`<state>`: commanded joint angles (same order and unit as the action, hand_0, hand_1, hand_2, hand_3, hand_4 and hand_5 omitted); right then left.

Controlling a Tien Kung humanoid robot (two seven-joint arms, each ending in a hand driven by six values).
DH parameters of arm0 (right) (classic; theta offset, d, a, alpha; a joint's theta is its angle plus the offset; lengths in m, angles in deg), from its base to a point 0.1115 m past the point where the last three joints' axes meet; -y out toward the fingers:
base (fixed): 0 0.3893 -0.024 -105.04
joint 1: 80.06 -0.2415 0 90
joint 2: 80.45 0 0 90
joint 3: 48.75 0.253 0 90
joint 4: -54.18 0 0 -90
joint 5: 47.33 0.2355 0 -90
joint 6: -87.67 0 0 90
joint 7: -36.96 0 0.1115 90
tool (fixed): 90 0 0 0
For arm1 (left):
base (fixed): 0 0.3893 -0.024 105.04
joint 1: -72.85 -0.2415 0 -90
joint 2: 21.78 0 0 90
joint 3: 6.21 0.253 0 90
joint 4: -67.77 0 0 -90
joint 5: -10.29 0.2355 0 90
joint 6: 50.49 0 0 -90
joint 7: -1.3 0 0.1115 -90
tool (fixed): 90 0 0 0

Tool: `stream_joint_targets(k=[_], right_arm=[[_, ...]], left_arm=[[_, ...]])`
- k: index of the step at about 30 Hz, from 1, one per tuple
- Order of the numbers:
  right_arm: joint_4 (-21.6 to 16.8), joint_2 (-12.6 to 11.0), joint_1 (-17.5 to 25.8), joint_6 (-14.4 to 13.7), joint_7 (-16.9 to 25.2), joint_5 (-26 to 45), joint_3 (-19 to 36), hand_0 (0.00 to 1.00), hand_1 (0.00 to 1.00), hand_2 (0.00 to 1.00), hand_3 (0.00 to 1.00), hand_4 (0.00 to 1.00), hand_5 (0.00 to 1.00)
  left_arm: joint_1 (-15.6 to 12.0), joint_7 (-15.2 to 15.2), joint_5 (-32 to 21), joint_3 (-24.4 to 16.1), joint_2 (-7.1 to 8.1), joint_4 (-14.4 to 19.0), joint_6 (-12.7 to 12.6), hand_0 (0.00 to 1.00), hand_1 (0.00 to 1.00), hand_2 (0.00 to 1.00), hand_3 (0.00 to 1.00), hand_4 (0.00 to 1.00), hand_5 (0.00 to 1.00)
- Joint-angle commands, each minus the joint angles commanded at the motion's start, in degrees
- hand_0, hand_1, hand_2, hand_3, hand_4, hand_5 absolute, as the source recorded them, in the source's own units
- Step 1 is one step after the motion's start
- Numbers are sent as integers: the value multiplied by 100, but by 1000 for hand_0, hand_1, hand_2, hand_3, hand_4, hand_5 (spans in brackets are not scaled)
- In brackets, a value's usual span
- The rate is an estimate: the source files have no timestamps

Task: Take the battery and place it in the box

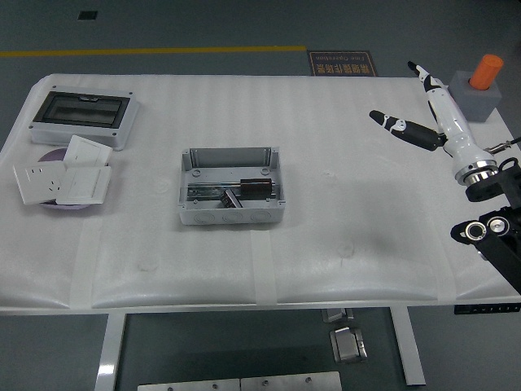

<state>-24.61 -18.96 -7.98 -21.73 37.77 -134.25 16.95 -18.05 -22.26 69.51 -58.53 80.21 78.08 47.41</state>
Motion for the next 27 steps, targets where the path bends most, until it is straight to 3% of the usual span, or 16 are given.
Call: stream_joint_targets(k=[1, 6, 7, 19, 27], right_arm=[[1, 16, 76, 2, 24, 57, 144, 998, 880, 862, 955, 998, 655], [31, 112, 312, 23, 119, 248, 751, 998, 880, 862, 955, 998, 655], [42, 130, 343, 29, 141, 288, 856, 983, 835, 798, 869, 998, 653], [167, 258, 368, 186, 461, 959, 1005, 971, 816, 779, 840, 998, 650], [109, 332, 378, 363, 777, 1819, 995, 960, 805, 768, 831, 998, 654]], left_arm=[[3, -2, 3, 0, 6, 0, 1, 618, 629, 482, 523, 536, 120], [4, -9, 0, 6, 40, 0, 5, 618, 629, 482, 523, 536, 120], [-2, -12, 8, 0, 48, 0, 4, 618, 628, 481, 522, 542, 108], [-99, -66, 91, -36, 48, 0, 24, 618, 628, 482, 522, 540, 101], [-111, -89, 204, -100, 47, 0, 34, 618, 629, 483, 523, 539, 101]])
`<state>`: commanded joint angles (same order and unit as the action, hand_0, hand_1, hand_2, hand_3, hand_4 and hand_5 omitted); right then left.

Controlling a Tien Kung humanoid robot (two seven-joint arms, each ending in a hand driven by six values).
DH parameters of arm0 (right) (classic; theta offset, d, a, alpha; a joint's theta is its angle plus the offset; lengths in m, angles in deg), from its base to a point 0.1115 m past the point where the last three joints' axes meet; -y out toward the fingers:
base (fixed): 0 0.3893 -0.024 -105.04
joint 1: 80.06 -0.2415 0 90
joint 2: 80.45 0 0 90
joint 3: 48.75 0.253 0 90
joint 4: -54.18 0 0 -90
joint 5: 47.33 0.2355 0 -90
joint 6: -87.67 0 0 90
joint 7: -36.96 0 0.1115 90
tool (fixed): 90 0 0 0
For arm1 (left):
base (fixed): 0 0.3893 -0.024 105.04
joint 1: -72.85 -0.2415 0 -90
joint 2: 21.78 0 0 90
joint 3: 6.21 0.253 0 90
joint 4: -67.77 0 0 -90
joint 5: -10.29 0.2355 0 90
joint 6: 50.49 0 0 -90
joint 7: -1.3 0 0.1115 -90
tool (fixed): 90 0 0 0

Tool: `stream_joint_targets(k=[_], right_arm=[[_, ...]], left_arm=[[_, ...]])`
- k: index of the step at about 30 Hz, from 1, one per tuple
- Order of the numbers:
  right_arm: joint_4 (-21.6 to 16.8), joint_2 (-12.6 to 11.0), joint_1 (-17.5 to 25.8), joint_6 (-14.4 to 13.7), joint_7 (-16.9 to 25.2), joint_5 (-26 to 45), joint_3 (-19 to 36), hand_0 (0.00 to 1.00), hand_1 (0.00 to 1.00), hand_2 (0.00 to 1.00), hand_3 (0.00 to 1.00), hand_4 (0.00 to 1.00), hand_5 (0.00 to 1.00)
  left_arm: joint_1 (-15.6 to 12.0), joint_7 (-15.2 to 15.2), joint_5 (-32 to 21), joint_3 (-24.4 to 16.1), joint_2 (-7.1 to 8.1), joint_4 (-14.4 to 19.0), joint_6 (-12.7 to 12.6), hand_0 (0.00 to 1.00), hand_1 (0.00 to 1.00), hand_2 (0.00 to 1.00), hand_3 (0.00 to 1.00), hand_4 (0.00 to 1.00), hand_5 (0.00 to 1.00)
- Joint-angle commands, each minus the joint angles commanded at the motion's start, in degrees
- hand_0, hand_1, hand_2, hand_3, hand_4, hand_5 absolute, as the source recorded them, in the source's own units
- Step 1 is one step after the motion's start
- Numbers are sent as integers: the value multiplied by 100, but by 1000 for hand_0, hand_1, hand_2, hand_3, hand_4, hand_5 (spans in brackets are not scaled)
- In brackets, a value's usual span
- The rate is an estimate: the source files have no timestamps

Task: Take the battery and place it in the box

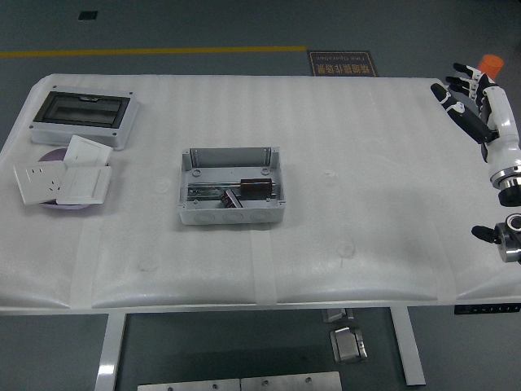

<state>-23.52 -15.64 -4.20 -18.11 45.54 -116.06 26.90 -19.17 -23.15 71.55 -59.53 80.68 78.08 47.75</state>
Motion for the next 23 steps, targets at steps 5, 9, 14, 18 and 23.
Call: stream_joint_targets(k=[5, 9, 14, 18, 23], right_arm=[[-126, 42, 28, 144, 166, 604, -47, 955, 804, 767, 830, 998, 652], [-223, 34, 46, 247, 269, 1088, -133, 955, 804, 767, 830, 998, 652], [-301, 21, 8, 309, 314, 1432, -269, 930, 785, 757, 823, 998, 642], [-309, 22, -34, 335, 320, 1513, -365, 902, 772, 748, 817, 998, 639], [-313, 49, -41, 357, 319, 1581, -397, 902, 772, 748, 817, 998, 639]], left_arm=[[-44, -5, -6, -13, -42, 0, -10, 618, 627, 482, 522, 538, 103], [-100, -5, -26, -24, -107, 0, -41, 618, 627, 482, 522, 538, 103], [-153, -11, -52, -46, -181, 0, -59, 618, 628, 483, 523, 538, 100], [-149, -8, -80, -59, -215, 0, -67, 618, 628, 483, 524, 521, 110], [-107, 2, -115, -57, -233, 0, -73, 618, 628, 483, 524, 521, 110]])
